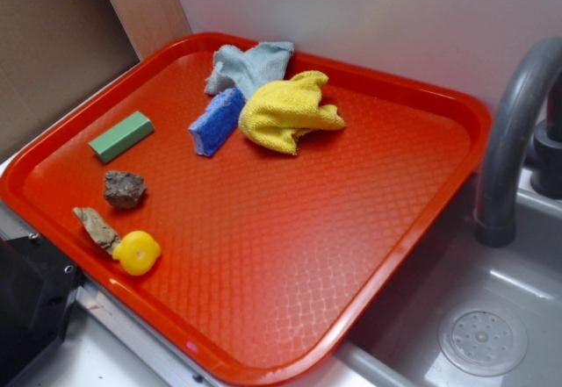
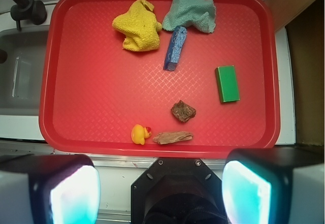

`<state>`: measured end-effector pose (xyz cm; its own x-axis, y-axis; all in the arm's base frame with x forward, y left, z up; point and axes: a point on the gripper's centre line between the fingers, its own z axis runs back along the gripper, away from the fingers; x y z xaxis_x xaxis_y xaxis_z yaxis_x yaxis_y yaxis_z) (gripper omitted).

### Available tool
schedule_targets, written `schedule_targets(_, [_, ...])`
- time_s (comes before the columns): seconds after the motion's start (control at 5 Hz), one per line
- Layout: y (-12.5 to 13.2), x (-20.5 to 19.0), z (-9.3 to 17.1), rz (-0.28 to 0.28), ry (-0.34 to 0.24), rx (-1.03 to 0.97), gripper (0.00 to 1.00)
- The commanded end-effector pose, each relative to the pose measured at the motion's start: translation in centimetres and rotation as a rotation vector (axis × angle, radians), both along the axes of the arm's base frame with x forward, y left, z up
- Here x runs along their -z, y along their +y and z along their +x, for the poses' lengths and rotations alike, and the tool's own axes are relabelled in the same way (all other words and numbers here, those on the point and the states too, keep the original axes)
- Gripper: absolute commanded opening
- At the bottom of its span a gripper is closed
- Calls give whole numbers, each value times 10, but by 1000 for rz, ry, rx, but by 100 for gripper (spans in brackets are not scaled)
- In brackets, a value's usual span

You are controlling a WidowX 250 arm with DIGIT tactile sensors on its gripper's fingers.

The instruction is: Grab the blue cloth.

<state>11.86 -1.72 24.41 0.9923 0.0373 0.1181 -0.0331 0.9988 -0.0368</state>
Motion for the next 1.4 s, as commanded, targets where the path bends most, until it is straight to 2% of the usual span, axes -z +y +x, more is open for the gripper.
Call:
schedule_targets(0.0, [0,0,0,0,0,0,100])
schedule_targets(0.2, [20,33,48,58,18,-173,100])
schedule_targets(0.4, [42,71,79,-5,-45,-266,100])
schedule_targets(0.6, [60,120,114,-54,-107,-274,100])
schedule_targets(0.8, [59,130,125,-48,-133,-204,100])
schedule_targets(1.2, [59,130,125,-48,-133,-204,100])
